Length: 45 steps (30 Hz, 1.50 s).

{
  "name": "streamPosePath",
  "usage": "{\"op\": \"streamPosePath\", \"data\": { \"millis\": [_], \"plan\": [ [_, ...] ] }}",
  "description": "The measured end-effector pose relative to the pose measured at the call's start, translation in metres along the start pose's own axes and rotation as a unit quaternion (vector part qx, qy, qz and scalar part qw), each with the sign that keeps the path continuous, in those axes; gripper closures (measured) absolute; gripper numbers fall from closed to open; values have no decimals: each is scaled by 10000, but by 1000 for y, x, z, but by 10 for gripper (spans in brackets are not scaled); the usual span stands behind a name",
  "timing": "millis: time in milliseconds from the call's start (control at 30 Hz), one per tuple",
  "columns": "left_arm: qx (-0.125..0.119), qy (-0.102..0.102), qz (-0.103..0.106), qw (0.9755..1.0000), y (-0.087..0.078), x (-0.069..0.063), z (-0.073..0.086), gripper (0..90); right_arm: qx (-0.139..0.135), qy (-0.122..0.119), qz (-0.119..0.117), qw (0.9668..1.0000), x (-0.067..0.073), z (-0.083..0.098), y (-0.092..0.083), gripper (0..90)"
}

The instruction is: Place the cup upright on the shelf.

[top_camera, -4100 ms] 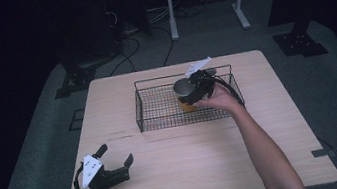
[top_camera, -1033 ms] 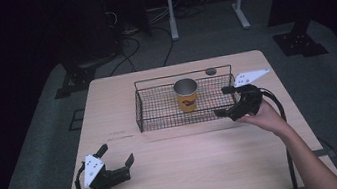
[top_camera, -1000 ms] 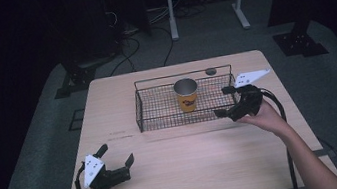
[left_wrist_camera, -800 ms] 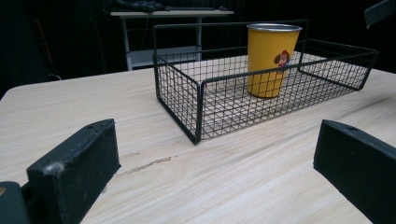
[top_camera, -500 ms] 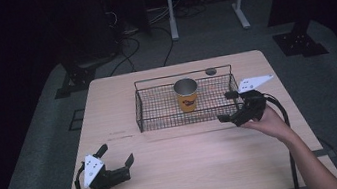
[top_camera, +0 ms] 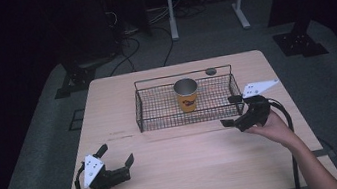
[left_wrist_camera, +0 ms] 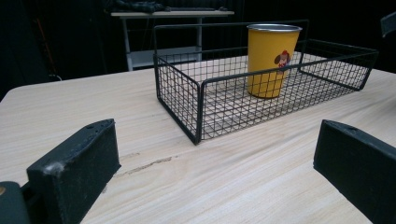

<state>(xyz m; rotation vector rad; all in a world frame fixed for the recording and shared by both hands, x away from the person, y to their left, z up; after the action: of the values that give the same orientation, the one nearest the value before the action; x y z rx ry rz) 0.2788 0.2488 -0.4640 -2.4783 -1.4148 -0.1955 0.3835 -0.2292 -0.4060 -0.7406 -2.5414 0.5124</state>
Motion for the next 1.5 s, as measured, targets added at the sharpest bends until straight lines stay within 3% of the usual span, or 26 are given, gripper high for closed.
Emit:
{"op": "streamPosePath", "data": {
  "millis": [767,1500],
  "plan": [
    [6,12,-11,10000,0,0,0,0,60,85,47,9999,1,25,-9,7],
    [0,8,-7,10000,0,0,0,0,-84,298,98,9995,1,50,-21,8]
  ]
}}
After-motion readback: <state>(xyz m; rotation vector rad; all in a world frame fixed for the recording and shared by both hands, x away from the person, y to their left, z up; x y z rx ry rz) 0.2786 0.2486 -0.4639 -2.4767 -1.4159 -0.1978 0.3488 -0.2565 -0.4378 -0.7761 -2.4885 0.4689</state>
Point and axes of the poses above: each handheld gripper's, and its own axes: y roughly forward along the jaws, z roughly out of its underside, x roughly to its left, the point moved 1 cm from there along y, roughly forward along the jaws, and after that the axes turned 14 degrees about y, right-handed, at the moved point
